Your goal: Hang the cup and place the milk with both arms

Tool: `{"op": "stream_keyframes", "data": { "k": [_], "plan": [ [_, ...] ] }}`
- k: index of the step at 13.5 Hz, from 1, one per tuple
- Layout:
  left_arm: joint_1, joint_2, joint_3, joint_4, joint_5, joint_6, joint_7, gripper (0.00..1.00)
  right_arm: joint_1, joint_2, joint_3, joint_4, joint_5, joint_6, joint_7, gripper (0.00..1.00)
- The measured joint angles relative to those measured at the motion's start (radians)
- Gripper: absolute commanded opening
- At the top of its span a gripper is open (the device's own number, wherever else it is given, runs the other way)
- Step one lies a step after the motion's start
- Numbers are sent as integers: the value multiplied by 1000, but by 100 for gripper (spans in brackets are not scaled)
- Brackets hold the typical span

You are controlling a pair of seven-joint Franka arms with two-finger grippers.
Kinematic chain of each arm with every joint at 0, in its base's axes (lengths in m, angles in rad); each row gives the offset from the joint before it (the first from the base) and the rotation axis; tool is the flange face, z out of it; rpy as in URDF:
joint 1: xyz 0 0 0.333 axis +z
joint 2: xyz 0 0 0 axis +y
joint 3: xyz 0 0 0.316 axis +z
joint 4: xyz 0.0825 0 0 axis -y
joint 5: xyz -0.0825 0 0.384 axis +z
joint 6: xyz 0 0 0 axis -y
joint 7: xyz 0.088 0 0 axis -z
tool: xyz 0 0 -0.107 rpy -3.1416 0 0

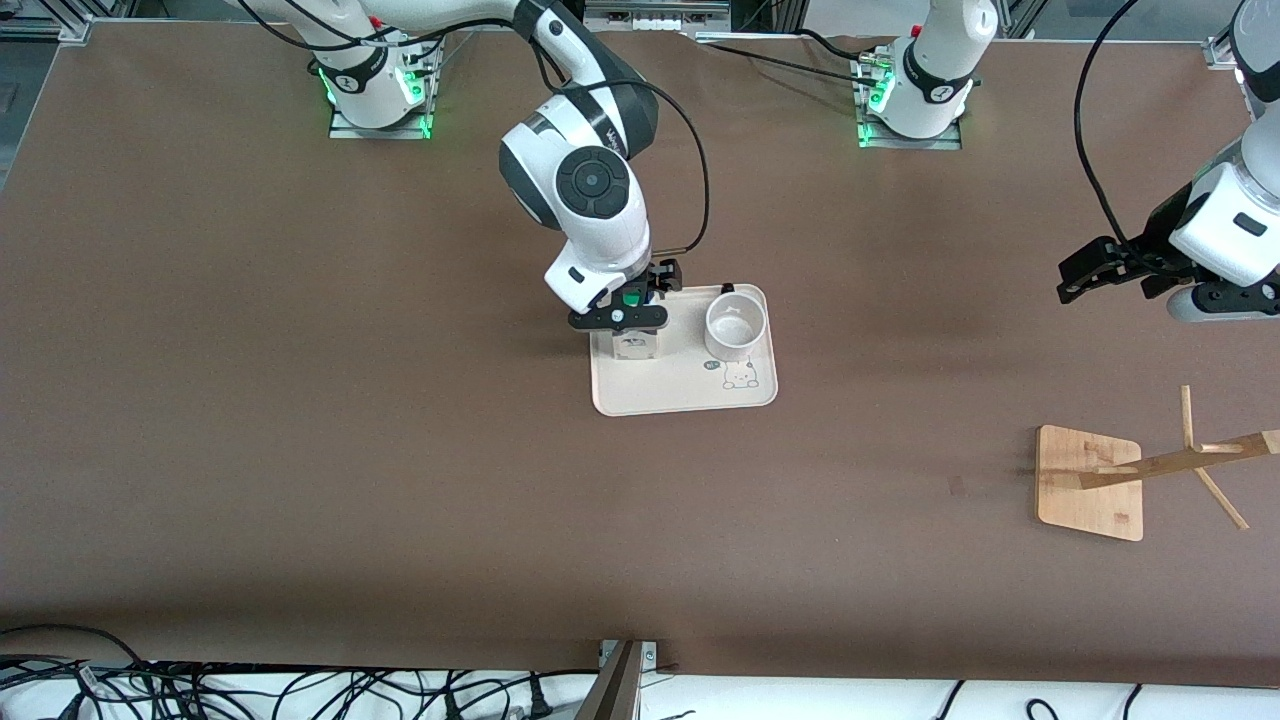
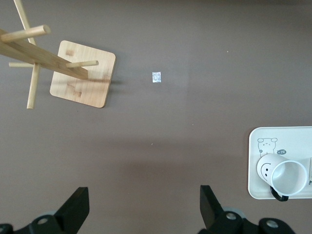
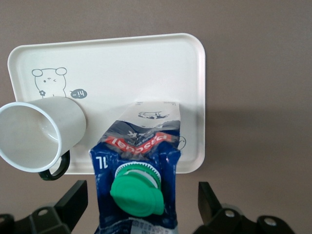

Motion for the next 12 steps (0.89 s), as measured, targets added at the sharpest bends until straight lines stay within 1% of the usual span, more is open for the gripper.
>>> {"op": "stream_keyframes", "data": {
  "k": [2, 3, 4, 5, 6, 8, 10, 12],
  "plan": [
    [0, -5, -2, 29, 0, -64, 0, 100, 0, 0, 0, -1, 0, 0, -4, 100],
    [0, -8, -4, 43, 0, -94, 0, 100, 0, 0, 0, -1, 0, 0, -5, 96],
    [0, -12, -4, 53, 0, -121, 0, 100, 0, 0, 0, -1, 0, 0, -6, 86],
    [0, -14, -4, 59, 0, -141, 0, 100, 0, 0, 0, -1, 0, 0, -7, 72],
    [0, -15, -4, 61, 0, -150, 0, 100, 0, 0, 0, -1, 0, 0, -9, 64],
    [0, -14, -4, 61, 0, -151, 0, 100, 0, 1, 0, -2, 0, 0, -12, 55],
    [-1, -14, -5, 61, 0, -151, 0, 100, 0, 5, 0, -2, 0, 0, -12, 51],
    [-4, -14, -8, 61, 0, -151, 0, 100, 0, 5, 0, -2, 0, 0, -12, 50]
  ]
}}
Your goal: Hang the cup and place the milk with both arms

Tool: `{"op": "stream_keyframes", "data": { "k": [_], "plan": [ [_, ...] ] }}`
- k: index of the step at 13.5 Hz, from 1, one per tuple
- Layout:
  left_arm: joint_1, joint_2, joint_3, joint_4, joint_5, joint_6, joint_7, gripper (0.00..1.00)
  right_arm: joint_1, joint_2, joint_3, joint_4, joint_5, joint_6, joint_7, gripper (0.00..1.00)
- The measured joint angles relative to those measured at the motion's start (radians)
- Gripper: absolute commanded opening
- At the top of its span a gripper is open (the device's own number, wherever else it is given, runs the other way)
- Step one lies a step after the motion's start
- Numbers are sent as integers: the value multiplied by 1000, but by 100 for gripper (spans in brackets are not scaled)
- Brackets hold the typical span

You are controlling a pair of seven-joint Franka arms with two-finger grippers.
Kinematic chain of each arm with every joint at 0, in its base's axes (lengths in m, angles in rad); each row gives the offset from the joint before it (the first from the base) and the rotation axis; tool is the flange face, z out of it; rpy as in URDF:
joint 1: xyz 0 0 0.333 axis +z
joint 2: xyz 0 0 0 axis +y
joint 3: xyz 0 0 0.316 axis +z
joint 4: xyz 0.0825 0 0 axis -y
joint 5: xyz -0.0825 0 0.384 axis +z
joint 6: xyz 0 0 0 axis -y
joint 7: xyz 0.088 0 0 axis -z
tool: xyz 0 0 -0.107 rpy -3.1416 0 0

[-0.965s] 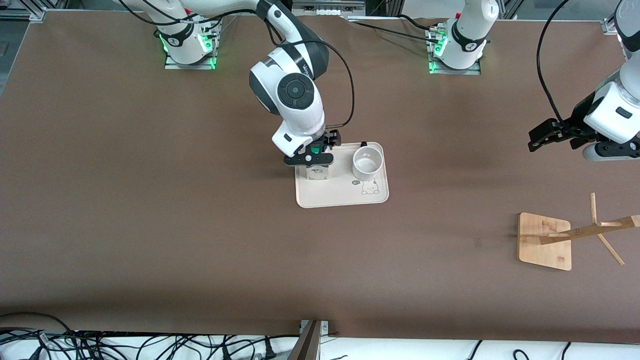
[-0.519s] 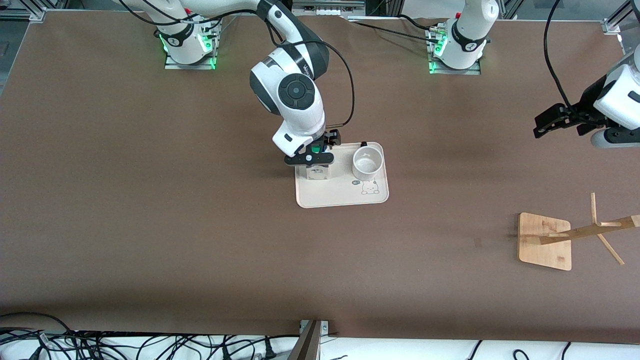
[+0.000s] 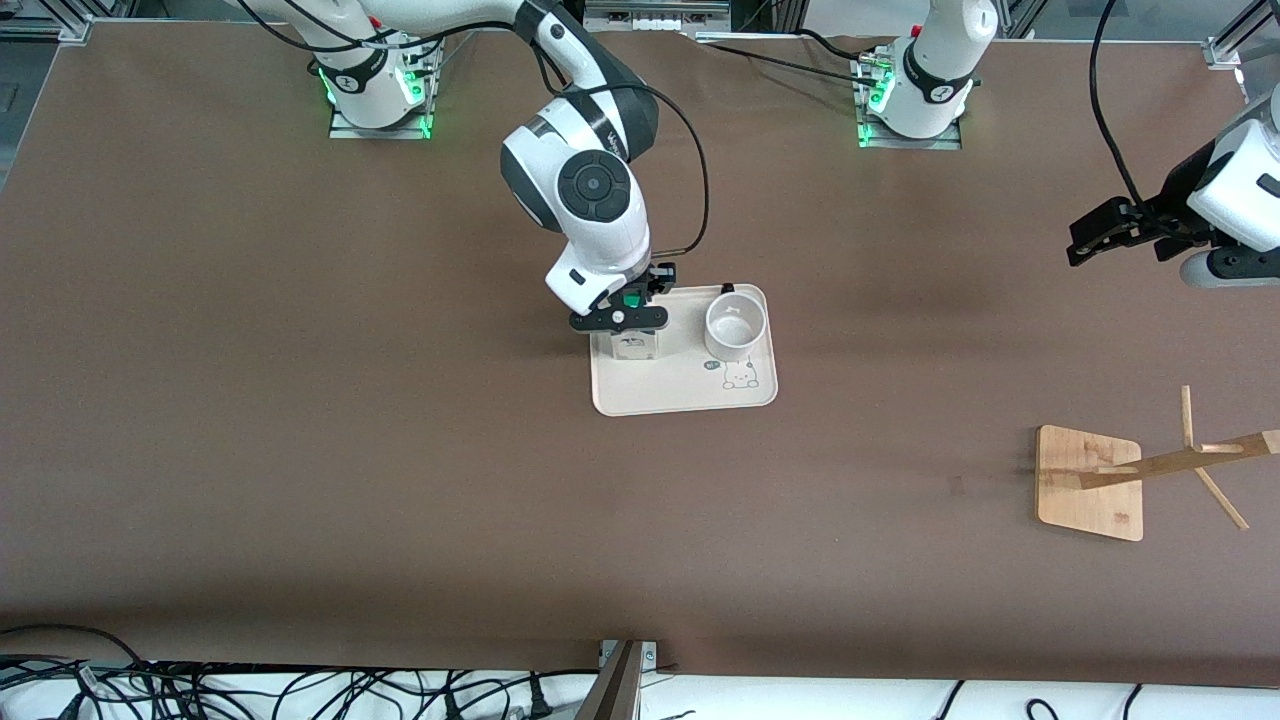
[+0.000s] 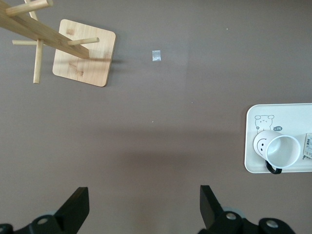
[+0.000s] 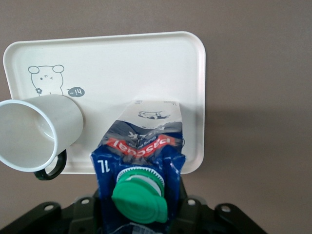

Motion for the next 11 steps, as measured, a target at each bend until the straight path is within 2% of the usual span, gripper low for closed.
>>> {"op": "stream_keyframes", "data": {
  "k": [11],
  "plan": [
    [-1, 0, -14, 2, 0, -3, 0, 100, 3, -15, 0, 14, -28, -6, -1, 50]
  ]
}}
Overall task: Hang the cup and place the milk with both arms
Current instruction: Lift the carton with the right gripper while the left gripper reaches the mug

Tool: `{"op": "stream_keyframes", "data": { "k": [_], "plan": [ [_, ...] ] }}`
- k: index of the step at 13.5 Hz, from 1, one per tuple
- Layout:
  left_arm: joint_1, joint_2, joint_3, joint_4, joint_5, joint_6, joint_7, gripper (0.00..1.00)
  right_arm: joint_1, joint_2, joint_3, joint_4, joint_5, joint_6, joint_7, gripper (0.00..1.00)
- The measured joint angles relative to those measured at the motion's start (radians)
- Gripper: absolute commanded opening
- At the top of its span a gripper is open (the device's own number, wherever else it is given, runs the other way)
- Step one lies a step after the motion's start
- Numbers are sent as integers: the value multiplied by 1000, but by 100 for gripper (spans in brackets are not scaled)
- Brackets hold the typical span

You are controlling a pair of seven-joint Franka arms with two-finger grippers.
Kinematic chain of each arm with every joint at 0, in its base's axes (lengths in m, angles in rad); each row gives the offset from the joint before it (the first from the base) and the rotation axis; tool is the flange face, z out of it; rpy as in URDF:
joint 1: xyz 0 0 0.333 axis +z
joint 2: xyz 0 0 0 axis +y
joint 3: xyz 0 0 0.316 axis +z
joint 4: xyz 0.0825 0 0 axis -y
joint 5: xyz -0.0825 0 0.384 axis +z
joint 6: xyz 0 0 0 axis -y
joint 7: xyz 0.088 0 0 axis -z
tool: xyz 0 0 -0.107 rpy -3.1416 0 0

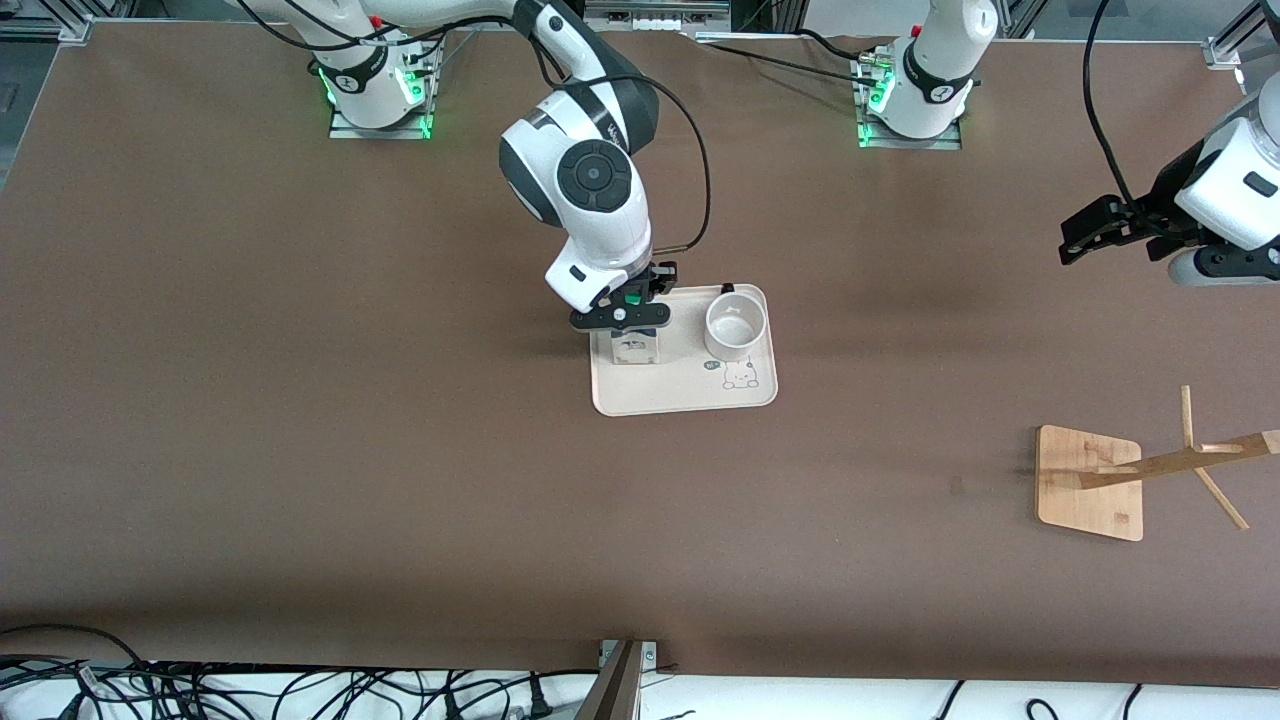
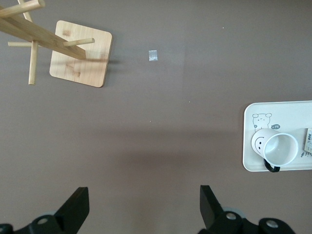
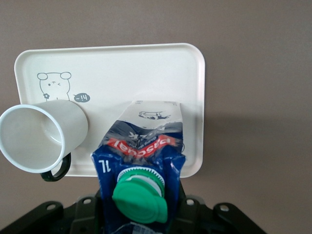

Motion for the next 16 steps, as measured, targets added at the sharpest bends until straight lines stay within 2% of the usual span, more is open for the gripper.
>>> {"op": "stream_keyframes", "data": {
  "k": [5, 8, 12, 14, 16],
  "plan": [
    [0, 0, -14, 8, 0, -20, 0, 100, 4, -93, -10, 12, -17, -129, 0, 50],
    [-4, 8, -21, 1, 0, -24, 1, 100, 4, -177, -49, 36, -57, -256, -5, 50],
    [-20, 44, -47, -28, -10, -27, 28, 100, 0, -242, -182, 70, -59, -369, -126, 50],
    [-31, 74, -71, -47, -74, -17, 60, 100, -3, -255, -251, 76, -37, -385, -207, 50],
    [-52, 119, -110, -72, -105, 70, 53, 100, -4, -261, -337, 78, 17, -390, -283, 50]
  ]
}}
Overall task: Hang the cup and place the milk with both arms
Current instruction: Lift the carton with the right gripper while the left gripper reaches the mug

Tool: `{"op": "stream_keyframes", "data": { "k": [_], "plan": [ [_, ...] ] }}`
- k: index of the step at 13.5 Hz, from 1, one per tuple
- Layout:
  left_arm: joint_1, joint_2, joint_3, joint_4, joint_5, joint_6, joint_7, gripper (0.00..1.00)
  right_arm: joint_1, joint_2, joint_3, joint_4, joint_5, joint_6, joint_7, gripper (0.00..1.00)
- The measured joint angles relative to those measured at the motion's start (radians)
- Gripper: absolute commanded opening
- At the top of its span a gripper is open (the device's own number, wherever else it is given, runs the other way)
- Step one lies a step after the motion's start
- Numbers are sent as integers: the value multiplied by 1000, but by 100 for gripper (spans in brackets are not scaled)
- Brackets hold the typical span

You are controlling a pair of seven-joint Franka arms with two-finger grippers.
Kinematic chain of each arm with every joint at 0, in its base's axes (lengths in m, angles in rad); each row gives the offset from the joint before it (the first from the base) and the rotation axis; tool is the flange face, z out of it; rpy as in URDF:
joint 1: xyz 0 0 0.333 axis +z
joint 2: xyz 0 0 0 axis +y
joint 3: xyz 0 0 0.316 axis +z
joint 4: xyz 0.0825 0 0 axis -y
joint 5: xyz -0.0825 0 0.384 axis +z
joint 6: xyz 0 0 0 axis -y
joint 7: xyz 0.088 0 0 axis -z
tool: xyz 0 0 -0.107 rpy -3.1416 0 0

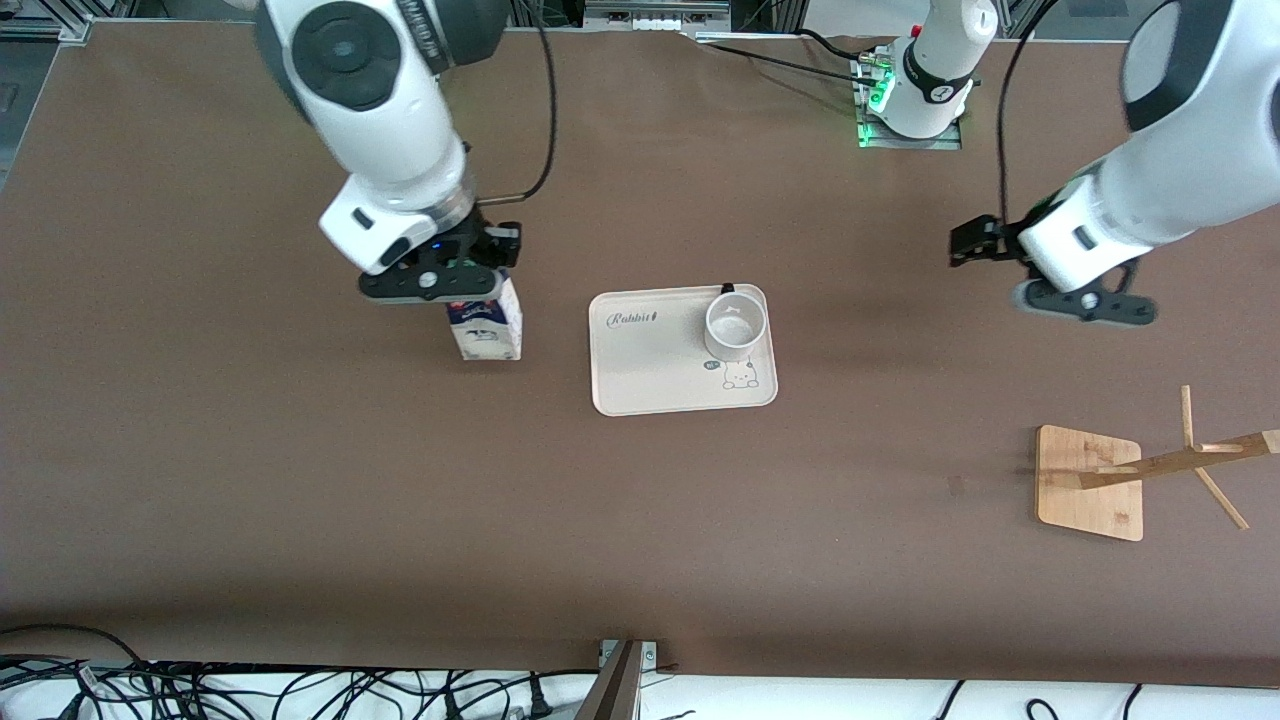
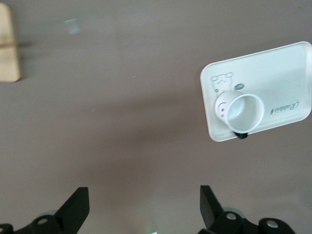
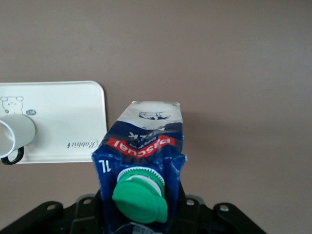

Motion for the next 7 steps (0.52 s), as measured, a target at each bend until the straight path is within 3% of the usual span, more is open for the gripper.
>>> {"op": "stream_keyframes", "data": {
  "k": [3, 7],
  "plan": [
    [-51, 51, -20, -73, -32, 156, -55, 100, -7, -2, -131, 1, 56, -35, -137, 50],
    [-120, 87, -25, -152, -80, 311, -93, 100, -100, -1, -169, -13, 58, -77, -312, 50]
  ]
}}
